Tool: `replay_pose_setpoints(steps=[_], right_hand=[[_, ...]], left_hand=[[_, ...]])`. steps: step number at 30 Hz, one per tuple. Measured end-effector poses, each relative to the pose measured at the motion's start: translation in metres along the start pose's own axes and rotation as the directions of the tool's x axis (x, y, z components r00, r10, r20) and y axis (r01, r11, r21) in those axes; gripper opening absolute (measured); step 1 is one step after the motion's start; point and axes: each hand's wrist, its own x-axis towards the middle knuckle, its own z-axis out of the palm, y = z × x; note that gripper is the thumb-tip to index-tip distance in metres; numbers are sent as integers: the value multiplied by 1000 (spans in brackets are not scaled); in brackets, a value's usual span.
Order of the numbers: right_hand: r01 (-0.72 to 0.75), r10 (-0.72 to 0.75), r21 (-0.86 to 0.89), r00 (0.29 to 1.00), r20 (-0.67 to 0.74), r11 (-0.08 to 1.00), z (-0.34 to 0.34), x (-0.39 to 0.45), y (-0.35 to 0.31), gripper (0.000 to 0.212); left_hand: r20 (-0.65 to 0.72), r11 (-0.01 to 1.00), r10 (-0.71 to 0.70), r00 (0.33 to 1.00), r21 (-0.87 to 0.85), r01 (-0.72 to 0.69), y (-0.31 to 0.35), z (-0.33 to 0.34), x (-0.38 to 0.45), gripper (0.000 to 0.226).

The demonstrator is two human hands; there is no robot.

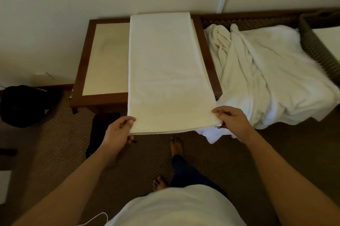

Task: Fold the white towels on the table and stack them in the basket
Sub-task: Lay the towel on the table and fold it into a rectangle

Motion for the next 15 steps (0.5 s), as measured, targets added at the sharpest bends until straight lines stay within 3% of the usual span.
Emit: replay_pose_setpoints(steps=[4,7,12,15], right_hand=[[-109,90,184,990,109,977,-14,3,-26,47],[-37,6,153,980,200,988,-22,11,-38,53],[153,-151,-10,982,117,988,-20,32,-75,27],[242,-246,-128,969,-12,962,-13,61,-99,11]], left_hand=[[166,952,-97,981,-271,140,26,-24,7,36],[278,949,-55,959,-283,137,44,-38,15,51],[228,980,46,973,-198,0,82,-43,39,15],[74,994,106,992,-44,-103,110,-43,68,17]])
